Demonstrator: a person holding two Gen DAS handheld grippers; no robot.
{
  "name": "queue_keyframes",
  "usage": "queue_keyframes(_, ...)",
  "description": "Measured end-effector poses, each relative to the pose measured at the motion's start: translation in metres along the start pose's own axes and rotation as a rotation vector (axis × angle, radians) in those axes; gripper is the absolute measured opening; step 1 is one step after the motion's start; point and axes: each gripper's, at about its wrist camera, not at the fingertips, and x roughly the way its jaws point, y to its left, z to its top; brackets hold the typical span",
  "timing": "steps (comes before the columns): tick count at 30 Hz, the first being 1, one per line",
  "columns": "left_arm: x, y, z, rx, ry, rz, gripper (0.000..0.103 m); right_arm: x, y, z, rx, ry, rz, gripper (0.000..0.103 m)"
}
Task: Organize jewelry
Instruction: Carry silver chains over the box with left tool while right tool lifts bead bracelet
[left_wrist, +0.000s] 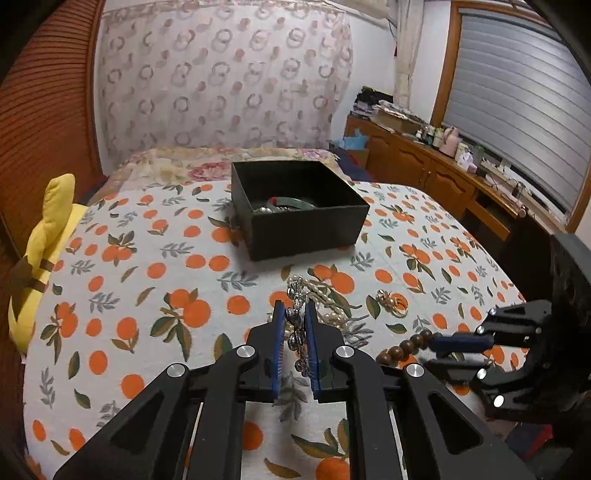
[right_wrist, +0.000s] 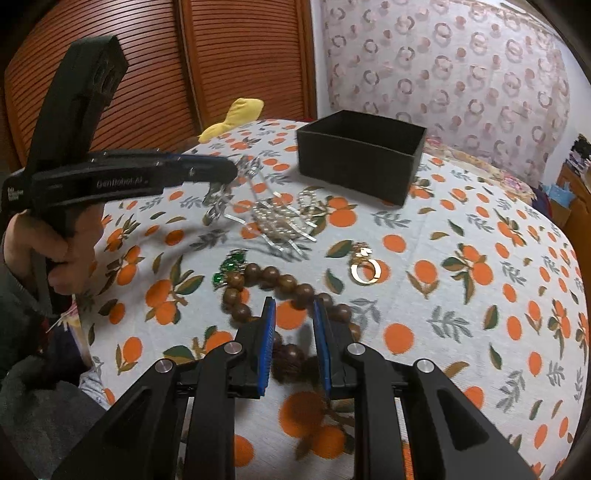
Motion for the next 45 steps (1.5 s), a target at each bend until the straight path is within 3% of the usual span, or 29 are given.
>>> queue_keyframes(9, -0.010, 0.002, 0.004, -0.005, -0.034, 0.007, 0.007, 0.005, 0.015, 0.005, -0.043, 0.017, 0.042, 0.024)
queue_keyframes(12, -0.012, 0.002, 0.005, -0.008, -0.044, 0.005, 0.007, 0.004, 0.020, 0.006, -0.057, 0.022, 0.059, 0.039)
queue_keyframes(21, -0.025, 0.001, 0.012, -0.002, -0.089, 0.017, 0.007, 0.017, 0.028, 0.005, -0.111, 0.072, 0.036, 0.039)
queue_keyframes(23, -0.027, 0.000, 0.013, -0.002, -0.097, 0.020, 0.007, 0.018, 0.030, 0.004, -0.129, 0.071, 0.027, 0.039)
queue_keyframes(25, -0.028, 0.000, 0.016, -0.002, -0.106, 0.022, 0.007, 0.017, 0.029, 0.003, -0.138, 0.072, 0.014, 0.030)
queue_keyframes(26, -0.029, 0.000, 0.017, -0.002, -0.112, 0.023, 0.007, 0.017, 0.028, 0.003, -0.137, 0.072, 0.017, 0.019)
queue_keyframes(30, -0.031, -0.001, 0.023, 0.000, -0.128, 0.029, 0.007, 0.012, 0.023, 0.003, -0.124, 0.061, 0.034, 0.015)
queue_keyframes(45, -0.023, -0.006, 0.048, 0.010, -0.158, 0.042, 0.008, -0.053, -0.002, 0.055, -0.114, -0.134, -0.047, 0.015)
